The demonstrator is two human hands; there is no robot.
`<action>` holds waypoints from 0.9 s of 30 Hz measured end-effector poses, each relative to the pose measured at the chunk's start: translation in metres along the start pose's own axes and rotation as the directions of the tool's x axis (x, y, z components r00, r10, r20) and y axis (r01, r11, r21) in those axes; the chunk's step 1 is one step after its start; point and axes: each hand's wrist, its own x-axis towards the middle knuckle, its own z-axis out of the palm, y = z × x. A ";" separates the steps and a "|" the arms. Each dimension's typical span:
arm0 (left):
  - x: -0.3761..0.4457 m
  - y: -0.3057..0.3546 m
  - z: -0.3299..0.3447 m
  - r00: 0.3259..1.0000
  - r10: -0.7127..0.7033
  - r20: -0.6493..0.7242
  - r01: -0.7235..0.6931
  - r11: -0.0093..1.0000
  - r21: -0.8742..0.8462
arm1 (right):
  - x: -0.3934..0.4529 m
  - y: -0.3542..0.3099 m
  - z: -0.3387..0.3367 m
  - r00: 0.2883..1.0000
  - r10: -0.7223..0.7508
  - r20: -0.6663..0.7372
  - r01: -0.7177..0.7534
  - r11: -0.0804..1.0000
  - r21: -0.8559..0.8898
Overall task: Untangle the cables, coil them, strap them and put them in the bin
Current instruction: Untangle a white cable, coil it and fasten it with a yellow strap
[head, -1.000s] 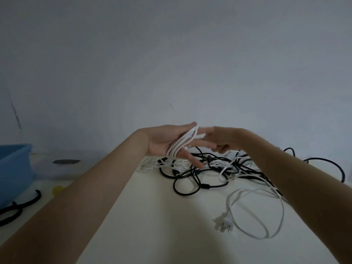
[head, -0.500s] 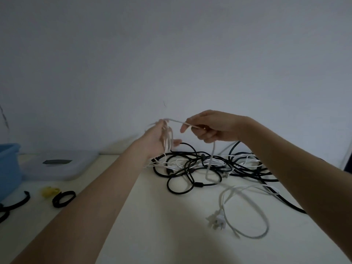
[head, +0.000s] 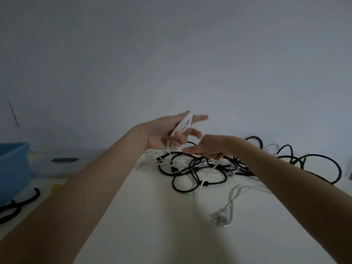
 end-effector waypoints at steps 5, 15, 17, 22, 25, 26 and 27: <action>-0.002 -0.013 0.009 0.986 -0.158 0.055 0.145 0.971 0.190 | -0.003 0.000 -0.026 0.999 0.030 -0.020 -0.031 0.996 -0.084; 0.006 -0.035 -0.026 0.967 -0.232 -0.105 0.233 0.972 -0.001 | -0.018 -0.017 -0.069 0.935 -0.050 -0.351 0.064 0.998 0.027; 0.010 -0.034 -0.035 0.955 -0.125 -0.270 0.094 0.988 -0.123 | -0.025 -0.026 -0.071 0.924 -0.132 -0.358 0.211 0.958 0.192; 0.017 -0.014 -0.032 0.850 0.083 -0.520 -0.276 0.912 -0.304 | -0.035 -0.040 -0.042 0.927 -0.374 0.005 0.348 0.869 0.352; 0.014 0.007 -0.024 0.804 0.188 -0.564 -0.456 0.805 -0.381 | -0.031 -0.030 -0.019 0.915 -0.365 0.169 0.293 0.892 0.344; 0.012 0.015 -0.019 0.816 0.229 -0.530 -0.491 0.759 -0.427 | -0.028 -0.027 -0.012 0.916 -0.346 0.205 0.259 0.898 0.356; 0.012 0.021 -0.014 0.834 0.262 -0.485 -0.500 0.732 -0.464 | -0.024 -0.023 -0.004 0.916 -0.324 0.235 0.227 0.904 0.363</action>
